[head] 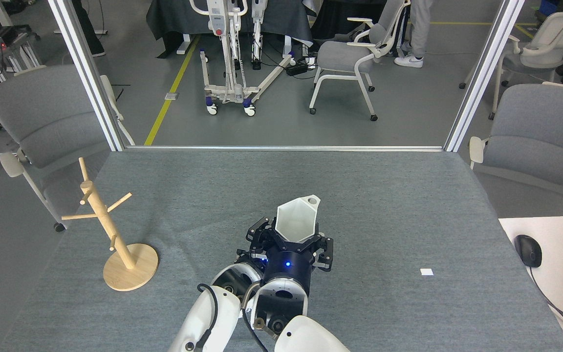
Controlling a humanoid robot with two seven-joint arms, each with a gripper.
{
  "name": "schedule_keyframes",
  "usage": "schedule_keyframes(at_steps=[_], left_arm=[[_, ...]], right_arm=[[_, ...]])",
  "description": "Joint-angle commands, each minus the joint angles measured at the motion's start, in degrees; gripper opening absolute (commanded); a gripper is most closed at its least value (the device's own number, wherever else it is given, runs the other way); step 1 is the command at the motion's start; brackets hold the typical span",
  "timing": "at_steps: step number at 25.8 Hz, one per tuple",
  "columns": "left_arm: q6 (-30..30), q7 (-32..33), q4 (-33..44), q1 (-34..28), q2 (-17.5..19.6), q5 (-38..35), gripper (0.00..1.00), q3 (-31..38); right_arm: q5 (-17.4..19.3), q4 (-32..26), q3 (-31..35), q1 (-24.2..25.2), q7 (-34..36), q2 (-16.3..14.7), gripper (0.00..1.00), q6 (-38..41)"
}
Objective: Hang cup on storage rack
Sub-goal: 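Bring the left gripper under the cup and grasp its base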
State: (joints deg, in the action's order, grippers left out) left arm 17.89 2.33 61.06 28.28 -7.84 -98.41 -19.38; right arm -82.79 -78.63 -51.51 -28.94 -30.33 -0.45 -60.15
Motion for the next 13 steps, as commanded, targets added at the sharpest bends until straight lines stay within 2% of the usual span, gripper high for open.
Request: schedule_keyframes(at_steps=[1, 8, 9, 13], left_arm=[[-0.14, -2.15, 1.87, -0.33, 0.11, 0.06, 0.94, 3.03], [-0.05, -3.29, 2.31, -1.30, 0.28, 2.00, 0.94, 7.07], [0.13, -3.29, 2.93, -1.65, 0.55, 2.08, 0.98, 7.34], [2.06, -4.43, 6.71, -5.08, 0.99, 2.17, 0.98, 7.25]], right_arm=[[0.26, 0.15, -7.03, -0.15, -0.35, -0.08, 0.09, 0.15], [0.70, 2.87, -6.33, -0.86, -0.35, -0.78, 0.10, 0.15], [1.05, 3.49, -6.24, -1.03, -0.35, -0.78, 0.10, 0.15], [4.57, 4.98, -6.33, -1.91, -0.35, -0.96, 0.10, 0.15]])
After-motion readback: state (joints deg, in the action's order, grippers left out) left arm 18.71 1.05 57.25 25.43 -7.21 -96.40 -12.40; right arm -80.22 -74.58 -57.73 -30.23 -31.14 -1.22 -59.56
